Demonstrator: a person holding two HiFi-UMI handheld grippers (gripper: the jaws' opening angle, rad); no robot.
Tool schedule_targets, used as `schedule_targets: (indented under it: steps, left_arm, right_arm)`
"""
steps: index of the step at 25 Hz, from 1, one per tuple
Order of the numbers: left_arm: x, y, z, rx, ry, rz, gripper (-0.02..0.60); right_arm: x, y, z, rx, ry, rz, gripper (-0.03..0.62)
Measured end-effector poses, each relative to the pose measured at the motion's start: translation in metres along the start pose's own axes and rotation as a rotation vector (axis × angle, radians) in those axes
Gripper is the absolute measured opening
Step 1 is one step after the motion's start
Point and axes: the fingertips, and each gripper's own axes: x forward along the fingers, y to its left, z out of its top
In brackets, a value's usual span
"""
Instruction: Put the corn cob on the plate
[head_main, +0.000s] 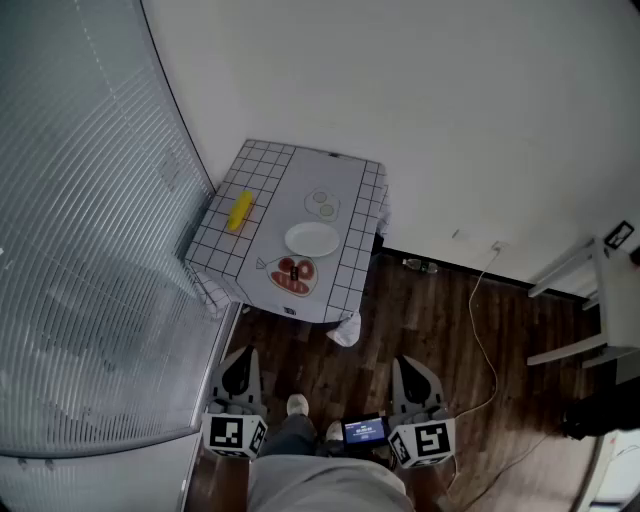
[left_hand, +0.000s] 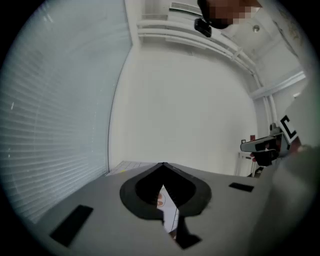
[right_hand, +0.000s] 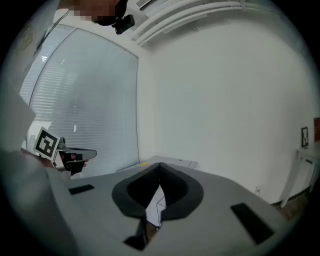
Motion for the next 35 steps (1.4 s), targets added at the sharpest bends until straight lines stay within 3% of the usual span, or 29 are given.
schedule_targets:
  steps: [6, 12, 16, 21, 26, 35]
  left_arm:
    - [-0.024, -0.012, 0.022, 0.024, -0.055, -0.022, 0.006]
    - [-0.036, -0.011, 0.026, 0.012, -0.046, 0.026, 0.006]
    - [-0.041, -0.025, 0.03, 0.037, -0.045, 0.027, 0.006]
    - [-0.041, -0.04, 0.032, 0.054, -0.048, 0.023, 0.006]
    - [-0.037, -0.047, 0.031, 0.088, -0.029, 0.022, 0.006]
    - [-0.015, -0.044, 0.03, 0.079, -0.016, 0.032, 0.006]
  right_arm:
    - [-0.029, 0.019, -0.001, 0.008, 0.003, 0.024, 0.005]
    - [-0.037, 0.021, 0.009, -0.015, -0.028, 0.049, 0.006]
    - [-0.046, 0.015, 0.023, -0.015, -0.092, 0.061, 0.006]
    - [-0.05, 0.008, 0.019, 0.008, -0.093, 0.08, 0.006]
    - [-0.043, 0.003, 0.019, 0.021, -0.089, 0.098, 0.006]
    - [-0.014, -0.005, 0.028, -0.009, -0.088, 0.106, 0.006]
